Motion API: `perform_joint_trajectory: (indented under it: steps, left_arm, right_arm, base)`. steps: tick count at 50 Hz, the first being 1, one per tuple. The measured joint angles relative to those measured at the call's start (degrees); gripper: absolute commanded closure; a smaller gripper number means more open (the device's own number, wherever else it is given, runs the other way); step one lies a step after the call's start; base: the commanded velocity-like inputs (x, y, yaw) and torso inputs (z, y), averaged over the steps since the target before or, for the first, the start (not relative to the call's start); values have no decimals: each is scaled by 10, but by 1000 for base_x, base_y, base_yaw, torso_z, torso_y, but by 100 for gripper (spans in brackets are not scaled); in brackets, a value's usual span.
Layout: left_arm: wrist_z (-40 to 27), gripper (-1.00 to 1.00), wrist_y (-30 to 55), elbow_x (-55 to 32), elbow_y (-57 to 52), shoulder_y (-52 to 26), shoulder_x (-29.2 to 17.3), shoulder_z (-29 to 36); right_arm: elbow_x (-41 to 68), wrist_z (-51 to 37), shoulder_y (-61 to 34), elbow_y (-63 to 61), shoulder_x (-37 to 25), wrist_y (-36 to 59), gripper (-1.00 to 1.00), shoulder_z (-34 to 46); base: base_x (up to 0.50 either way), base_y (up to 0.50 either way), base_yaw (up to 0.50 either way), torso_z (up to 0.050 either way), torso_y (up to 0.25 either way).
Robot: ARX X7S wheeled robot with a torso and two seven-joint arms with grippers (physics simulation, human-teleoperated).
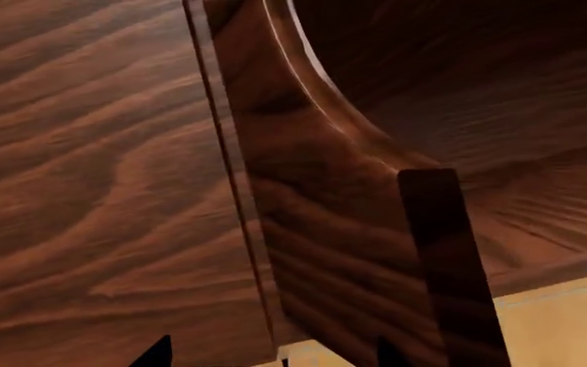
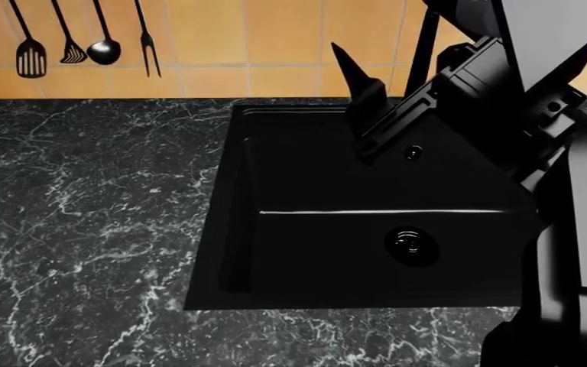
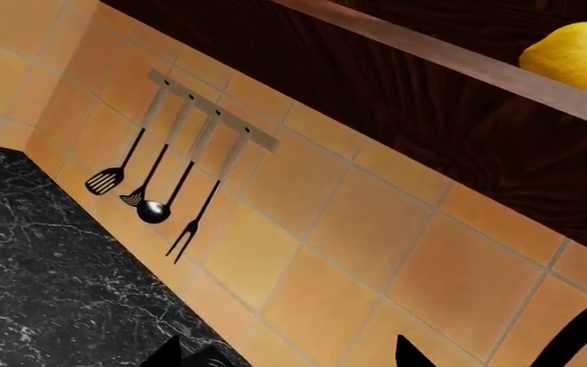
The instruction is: Pick the lemon, grape from the counter and place them in the cabinet. Then close the cabinet.
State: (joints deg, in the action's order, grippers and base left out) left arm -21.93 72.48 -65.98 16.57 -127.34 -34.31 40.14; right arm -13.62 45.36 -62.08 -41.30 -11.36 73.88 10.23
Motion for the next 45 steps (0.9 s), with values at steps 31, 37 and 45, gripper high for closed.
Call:
perform_joint_trajectory:
  steps: [31,37,45]
  left_arm:
    - [156,-100,175,260,182,-70,160,-82]
    - [185,-100,175,357,207,-65,209,-105]
    - [217,-100,175,518,231,-49,282,-162]
  right_arm:
    - [-10,-34,2,32,-6,-23,-100,4]
    - [-19,-50,-2,52,-9,-29,-100,7]
    - [-27,-66,-5,68,-11,-36,-100,9]
  base:
    - [0,0,0,6,-10]
    - [0,0,0,15,-14]
    - [0,0,0,17,-14]
